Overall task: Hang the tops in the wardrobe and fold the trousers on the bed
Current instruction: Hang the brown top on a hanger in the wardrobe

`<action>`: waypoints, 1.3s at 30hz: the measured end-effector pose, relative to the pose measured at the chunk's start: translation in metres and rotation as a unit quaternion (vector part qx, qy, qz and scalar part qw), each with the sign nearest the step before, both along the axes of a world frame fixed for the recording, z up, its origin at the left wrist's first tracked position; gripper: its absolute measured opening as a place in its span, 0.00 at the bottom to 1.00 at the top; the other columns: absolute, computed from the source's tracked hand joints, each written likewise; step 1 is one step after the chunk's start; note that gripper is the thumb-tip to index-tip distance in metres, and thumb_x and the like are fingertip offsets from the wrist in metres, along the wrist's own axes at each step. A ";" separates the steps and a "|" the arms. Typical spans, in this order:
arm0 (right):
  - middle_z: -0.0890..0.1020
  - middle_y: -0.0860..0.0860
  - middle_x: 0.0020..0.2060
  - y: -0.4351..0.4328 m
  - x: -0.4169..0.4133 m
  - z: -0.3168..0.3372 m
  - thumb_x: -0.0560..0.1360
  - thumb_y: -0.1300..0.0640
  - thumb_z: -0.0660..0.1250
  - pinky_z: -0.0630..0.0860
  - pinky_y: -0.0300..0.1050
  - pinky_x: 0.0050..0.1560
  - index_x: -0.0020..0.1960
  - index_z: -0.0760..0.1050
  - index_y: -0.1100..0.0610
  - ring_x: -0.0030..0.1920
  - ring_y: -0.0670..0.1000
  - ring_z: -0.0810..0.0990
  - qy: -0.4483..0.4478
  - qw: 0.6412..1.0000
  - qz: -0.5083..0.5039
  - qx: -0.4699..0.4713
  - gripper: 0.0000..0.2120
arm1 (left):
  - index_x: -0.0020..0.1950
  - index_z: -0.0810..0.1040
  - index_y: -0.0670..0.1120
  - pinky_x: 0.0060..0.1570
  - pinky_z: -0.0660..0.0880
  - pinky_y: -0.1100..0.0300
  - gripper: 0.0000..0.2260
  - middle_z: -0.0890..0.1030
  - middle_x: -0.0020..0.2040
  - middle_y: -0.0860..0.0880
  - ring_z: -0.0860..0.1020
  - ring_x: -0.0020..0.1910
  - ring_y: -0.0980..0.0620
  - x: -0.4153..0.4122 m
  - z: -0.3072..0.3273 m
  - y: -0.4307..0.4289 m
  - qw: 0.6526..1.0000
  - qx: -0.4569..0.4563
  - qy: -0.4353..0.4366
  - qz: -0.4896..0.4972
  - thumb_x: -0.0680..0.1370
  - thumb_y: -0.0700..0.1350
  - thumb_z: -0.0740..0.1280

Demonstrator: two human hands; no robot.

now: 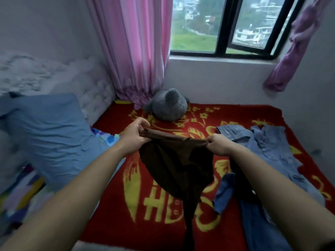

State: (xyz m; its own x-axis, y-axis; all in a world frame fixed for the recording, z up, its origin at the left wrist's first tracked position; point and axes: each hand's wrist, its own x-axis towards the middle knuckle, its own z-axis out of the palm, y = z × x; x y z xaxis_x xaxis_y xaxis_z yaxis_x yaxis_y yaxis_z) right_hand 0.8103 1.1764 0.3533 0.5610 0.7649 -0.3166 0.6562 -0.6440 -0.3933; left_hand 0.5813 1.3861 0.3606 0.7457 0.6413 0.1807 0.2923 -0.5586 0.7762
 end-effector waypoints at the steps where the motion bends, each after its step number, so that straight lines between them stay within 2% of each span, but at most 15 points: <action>1: 0.78 0.53 0.37 0.005 -0.006 0.007 0.77 0.59 0.61 0.70 0.46 0.38 0.39 0.75 0.60 0.41 0.56 0.78 0.007 1.000 0.007 0.021 0.10 | 0.49 0.77 0.47 0.30 0.64 0.64 0.14 0.70 0.31 0.52 0.68 0.29 0.59 -0.013 0.004 0.000 1.000 0.012 0.000 0.027 0.69 0.35 0.76; 4: 0.80 0.52 0.34 0.015 -0.030 0.032 0.78 0.59 0.61 0.71 0.44 0.37 0.37 0.78 0.56 0.37 0.51 0.77 0.094 0.989 0.041 0.106 0.12 | 0.42 0.79 0.50 0.30 0.67 0.64 0.12 0.74 0.32 0.51 0.71 0.30 0.54 -0.053 0.013 -0.007 0.995 -0.003 -0.008 0.100 0.71 0.33 0.73; 8: 0.85 0.57 0.44 0.014 -0.066 0.056 0.79 0.57 0.63 0.78 0.48 0.45 0.51 0.82 0.58 0.44 0.52 0.83 0.215 0.957 0.086 0.175 0.10 | 0.41 0.76 0.45 0.38 0.71 0.55 0.08 0.76 0.34 0.44 0.74 0.34 0.50 -0.104 0.009 -0.043 0.981 -0.042 -0.012 0.191 0.74 0.33 0.71; 10: 0.86 0.57 0.45 0.013 -0.082 0.060 0.78 0.54 0.64 0.81 0.50 0.47 0.53 0.82 0.59 0.46 0.55 0.85 0.291 0.939 0.081 0.166 0.11 | 0.40 0.76 0.44 0.36 0.72 0.60 0.07 0.77 0.31 0.49 0.75 0.30 0.56 -0.132 0.000 -0.073 0.967 -0.065 -0.035 0.245 0.74 0.35 0.71; 13: 0.87 0.54 0.38 0.014 -0.121 0.062 0.78 0.53 0.66 0.80 0.41 0.34 0.52 0.81 0.58 0.38 0.51 0.87 0.403 0.905 0.088 0.107 0.10 | 0.42 0.78 0.43 0.32 0.71 0.70 0.04 0.78 0.33 0.52 0.75 0.30 0.63 -0.176 -0.012 -0.122 0.939 -0.092 -0.045 0.329 0.76 0.39 0.70; 17: 0.86 0.59 0.50 0.014 -0.199 0.062 0.75 0.53 0.71 0.80 0.55 0.60 0.58 0.81 0.63 0.53 0.59 0.84 0.474 0.866 0.153 0.034 0.17 | 0.43 0.79 0.47 0.34 0.71 0.60 0.07 0.79 0.37 0.49 0.76 0.36 0.53 -0.239 -0.022 -0.184 0.878 -0.159 -0.017 0.450 0.77 0.35 0.68; 20: 0.87 0.58 0.47 0.006 -0.261 0.065 0.75 0.54 0.71 0.80 0.55 0.59 0.54 0.82 0.63 0.50 0.59 0.85 0.479 0.849 0.222 -0.010 0.14 | 0.44 0.80 0.43 0.31 0.70 0.62 0.09 0.79 0.37 0.45 0.75 0.35 0.50 -0.283 -0.019 -0.232 0.854 -0.174 0.007 0.490 0.77 0.32 0.64; 23: 0.85 0.52 0.33 -0.010 -0.323 0.068 0.75 0.55 0.70 0.82 0.43 0.36 0.42 0.83 0.57 0.33 0.51 0.84 0.460 0.841 0.285 -0.020 0.06 | 0.42 0.78 0.47 0.27 0.71 0.66 0.09 0.79 0.36 0.49 0.76 0.33 0.55 -0.323 -0.006 -0.277 0.838 -0.201 -0.025 0.507 0.77 0.34 0.63; 25: 0.84 0.54 0.30 -0.024 -0.364 0.069 0.75 0.57 0.69 0.79 0.40 0.29 0.34 0.83 0.57 0.28 0.50 0.82 0.461 0.835 0.297 -0.044 0.12 | 0.43 0.78 0.48 0.31 0.72 0.63 0.06 0.80 0.39 0.48 0.77 0.37 0.53 -0.350 0.004 -0.306 0.839 -0.255 -0.060 0.477 0.77 0.39 0.66; 27: 0.83 0.55 0.31 -0.040 -0.405 0.070 0.74 0.57 0.68 0.79 0.41 0.29 0.36 0.83 0.58 0.28 0.51 0.82 0.460 0.827 0.317 -0.066 0.10 | 0.44 0.78 0.48 0.36 0.72 0.60 0.04 0.81 0.42 0.46 0.79 0.41 0.52 -0.378 0.010 -0.338 0.850 -0.294 -0.060 0.432 0.76 0.47 0.70; 30: 0.84 0.57 0.36 -0.072 -0.470 0.074 0.73 0.55 0.69 0.80 0.45 0.35 0.46 0.81 0.60 0.33 0.55 0.82 0.446 0.820 0.351 -0.077 0.09 | 0.55 0.79 0.47 0.42 0.75 0.56 0.23 0.83 0.48 0.47 0.82 0.47 0.50 -0.421 0.010 -0.380 0.864 -0.299 -0.022 0.405 0.69 0.62 0.74; 33: 0.85 0.55 0.38 -0.107 -0.532 0.081 0.73 0.56 0.70 0.81 0.46 0.43 0.46 0.82 0.60 0.39 0.56 0.83 0.428 0.813 0.392 -0.052 0.08 | 0.53 0.79 0.48 0.38 0.75 0.59 0.10 0.82 0.43 0.47 0.80 0.45 0.46 -0.468 0.006 -0.419 0.863 -0.221 -0.036 0.453 0.74 0.46 0.75; 35: 0.86 0.51 0.39 -0.129 -0.568 0.085 0.72 0.59 0.71 0.81 0.41 0.44 0.48 0.83 0.59 0.43 0.53 0.84 0.347 0.806 0.480 -0.020 0.06 | 0.49 0.81 0.45 0.37 0.77 0.60 0.06 0.83 0.43 0.45 0.82 0.44 0.44 -0.513 0.004 -0.446 0.842 -0.137 0.026 0.521 0.75 0.36 0.69; 37: 0.86 0.52 0.41 -0.147 -0.599 0.084 0.69 0.62 0.72 0.81 0.40 0.39 0.51 0.84 0.56 0.41 0.50 0.85 0.258 0.802 0.539 -0.002 0.11 | 0.48 0.82 0.43 0.30 0.78 0.57 0.08 0.83 0.43 0.42 0.82 0.39 0.43 -0.562 0.007 -0.471 0.805 -0.147 0.005 0.575 0.77 0.36 0.64; 39: 0.85 0.51 0.42 -0.157 -0.626 0.079 0.69 0.64 0.71 0.77 0.35 0.36 0.53 0.83 0.53 0.38 0.45 0.83 0.181 0.802 0.569 0.020 0.14 | 0.46 0.81 0.43 0.27 0.77 0.57 0.12 0.80 0.41 0.42 0.80 0.34 0.44 -0.614 0.018 -0.492 0.755 -0.209 -0.090 0.614 0.79 0.36 0.58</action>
State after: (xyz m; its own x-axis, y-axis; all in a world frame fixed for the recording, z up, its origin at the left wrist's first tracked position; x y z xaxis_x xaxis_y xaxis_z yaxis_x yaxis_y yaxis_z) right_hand 0.1848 1.0195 0.4325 -0.6308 0.7301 -0.2629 0.6476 0.3087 -0.6967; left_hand -0.0323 0.8942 0.3784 -0.4713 0.8585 -0.2024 0.2590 0.3540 0.8986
